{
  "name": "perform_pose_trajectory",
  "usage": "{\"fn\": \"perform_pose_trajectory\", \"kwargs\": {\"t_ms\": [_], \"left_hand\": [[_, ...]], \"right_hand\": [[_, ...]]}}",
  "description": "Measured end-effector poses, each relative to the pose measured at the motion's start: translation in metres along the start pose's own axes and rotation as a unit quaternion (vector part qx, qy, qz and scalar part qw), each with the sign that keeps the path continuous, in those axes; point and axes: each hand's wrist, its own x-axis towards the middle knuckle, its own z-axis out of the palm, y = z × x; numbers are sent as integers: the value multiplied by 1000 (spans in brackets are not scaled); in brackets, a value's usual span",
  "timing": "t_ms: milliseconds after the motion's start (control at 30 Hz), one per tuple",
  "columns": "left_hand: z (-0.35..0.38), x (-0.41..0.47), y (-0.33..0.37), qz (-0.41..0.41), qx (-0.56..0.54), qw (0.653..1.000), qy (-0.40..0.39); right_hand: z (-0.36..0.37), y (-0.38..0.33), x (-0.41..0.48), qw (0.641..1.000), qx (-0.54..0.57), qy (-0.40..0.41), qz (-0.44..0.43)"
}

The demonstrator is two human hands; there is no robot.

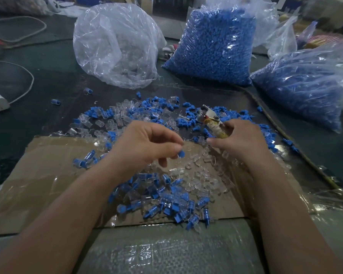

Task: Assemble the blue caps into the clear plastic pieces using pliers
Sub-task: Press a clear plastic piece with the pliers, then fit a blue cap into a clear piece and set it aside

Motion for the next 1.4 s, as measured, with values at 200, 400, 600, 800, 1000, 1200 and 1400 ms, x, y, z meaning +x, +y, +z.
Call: {"fn": "perform_pose_trajectory", "kwargs": {"t_ms": [200,400,600,800,1000,1200,1400], "left_hand": [[10,-3,0,2,48,994,-100],[12,-4,-2,5,85,984,-155],[13,-1,-4,17,90,993,-80],[9,4,-9,7,77,995,60],[8,5,-11,-3,80,992,97],[7,6,-13,7,84,987,140],[4,9,-15,34,82,969,230]], "right_hand": [[5,8,4,999,-6,-20,36],[7,10,7,998,-1,-35,55],[8,12,5,997,-4,-42,62],[5,12,5,995,-29,-82,43],[5,11,3,996,-30,-80,36],[-2,2,-2,1000,-3,17,-22],[18,-30,-1,978,-91,59,-180]]}}
